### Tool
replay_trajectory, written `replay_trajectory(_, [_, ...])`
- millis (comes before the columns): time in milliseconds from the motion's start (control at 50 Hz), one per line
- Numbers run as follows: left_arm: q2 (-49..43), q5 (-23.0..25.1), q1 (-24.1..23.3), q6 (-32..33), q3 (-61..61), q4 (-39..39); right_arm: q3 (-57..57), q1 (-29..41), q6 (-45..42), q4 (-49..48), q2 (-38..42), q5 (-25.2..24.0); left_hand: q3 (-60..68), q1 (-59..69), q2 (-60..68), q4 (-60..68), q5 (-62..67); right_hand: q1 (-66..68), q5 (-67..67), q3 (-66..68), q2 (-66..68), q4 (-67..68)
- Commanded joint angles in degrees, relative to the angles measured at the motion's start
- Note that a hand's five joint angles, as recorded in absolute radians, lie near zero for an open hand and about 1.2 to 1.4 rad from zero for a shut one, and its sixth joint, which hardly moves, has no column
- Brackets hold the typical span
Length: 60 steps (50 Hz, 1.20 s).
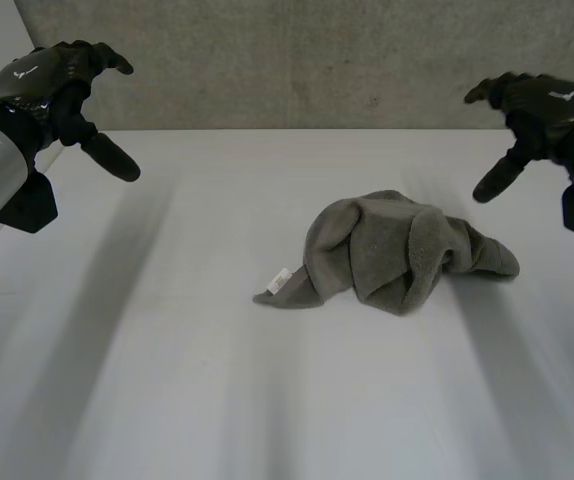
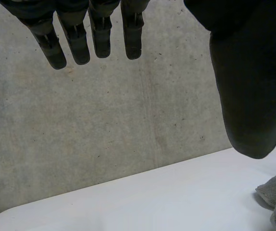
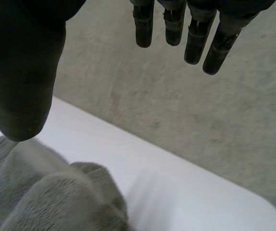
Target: Fold the towel.
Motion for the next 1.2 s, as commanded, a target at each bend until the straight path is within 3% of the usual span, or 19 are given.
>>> replay_trajectory(20, [-0.3, -0.1, 0.0, 0.0, -0.1, 0.1, -5.7, 0.5, 0.5, 0.8, 9.8, -2.7, -3.0, -4.2, -3.7, -3.4, -2.8, -3.7, -3.5, -2.5, -4.6, -4.4])
replay_trajectory(220, [-0.7, -0.1, -0.1, 0.1, -0.3, 0.2, -23.2, 1.8, 2.2, 7.2, 32.9, -2.7, -3.0, -4.2, -3.7, -3.4, -2.8, -3.7, -3.5, -2.5, -4.6, -4.4])
replay_trajectory(460, [-1.2, 0.0, -0.1, 0.1, -0.4, 1.0, -27.8, 3.5, 1.8, 7.7, 41.7, -1.4, -3.0, -4.2, -3.7, -3.4, -2.8, -3.7, -3.5, -2.5, -4.6, -4.4])
replay_trajectory(480, [-1.3, 0.0, -0.1, 0.1, -0.3, 1.0, -28.0, 4.0, 1.7, 7.8, 42.4, -1.8, -3.0, -4.2, -3.7, -3.4, -2.8, 9.5, 9.7, -2.5, 8.6, -4.4])
replay_trajectory(500, [-1.3, 0.0, -0.1, 0.1, -0.3, 1.0, -28.0, 4.0, 1.7, 7.8, 42.4, -1.8, -3.0, -4.2, -3.7, -3.4, -2.8, 9.7, 9.9, -2.5, 8.8, -4.4])
replay_trajectory(540, [-1.3, 0.0, -0.1, 0.1, -0.3, 1.0, -27.7, 4.6, 1.7, 7.8, 42.6, -2.6, -3.0, -4.2, -3.7, -3.4, -2.8, 63.2, 63.4, -2.5, 62.4, -4.4])
replay_trajectory(620, [-1.2, 0.0, 0.0, 0.1, -0.3, 1.0, -26.3, 5.3, 1.8, 7.7, 40.9, -4.3, -3.0, -4.2, -3.7, -3.4, -2.8, 66.3, 66.5, -2.5, 65.4, -4.4])
replay_trajectory(700, [-0.8, 0.0, 0.1, 0.1, -0.1, 1.0, -20.0, 7.5, 2.3, 5.2, 31.2, -7.9, -3.0, -4.2, -3.7, -3.4, -2.8, 66.3, 66.5, -2.5, 65.4, -4.4])
replay_trajectory(820, [-0.5, 0.2, 0.4, 0.1, 0.1, 1.0, -6.0, 11.1, 2.3, -4.5, 17.0, -7.8, -3.0, -4.2, -3.7, -3.4, -2.8, 66.3, 66.5, -2.5, 65.4, -4.4])
replay_trajectory(1000, [0.0, 0.4, -0.2, 0.3, -0.9, 1.0, 5.6, 20.9, 1.7, -7.4, 13.4, -7.9, -3.0, -4.2, -3.7, -3.4, -2.8, 66.3, 66.5, -2.5, 65.4, -4.4])
replay_trajectory(1020, [0.3, 0.5, -0.3, 0.3, -1.7, 1.0, 6.1, 23.5, 1.3, -7.6, 14.7, -8.1, -3.0, -4.2, -3.7, -3.4, -2.8, 58.5, 58.7, -2.5, 57.7, -4.4])
replay_trajectory(1040, [0.7, 0.5, -0.7, 0.3, -2.6, 1.0, 5.7, 25.3, 0.6, -7.3, 16.9, -8.1, -3.0, -4.2, -3.7, -3.4, -2.8, 14.5, 14.7, -2.5, 13.6, -4.4])
replay_trajectory(1060, [0.7, 0.5, -0.7, 0.3, -2.6, 1.0, 5.7, 25.3, 0.6, -7.3, 16.9, -8.1, -3.0, -4.2, -3.7, -3.4, -2.8, 14.0, 14.2, -2.5, 13.2, -4.4])
replay_trajectory(1080, [0.8, 0.5, -1.1, 0.3, -3.9, 1.1, 4.9, 26.4, -0.9, -6.7, 19.3, -7.7, -3.0, -4.2, -3.7, -3.4, -2.8, -3.7, -3.5, -2.5, -4.6, -4.4])
replay_trajectory(1200, [0.7, 2.2, -3.2, 0.3, -10.4, 1.1, 5.7, 24.6, -8.5, -4.7, 18.0, -3.0, -3.0, -4.2, -3.7, -3.4, -2.8, -3.7, -3.5, -2.5, -4.6, -4.4])
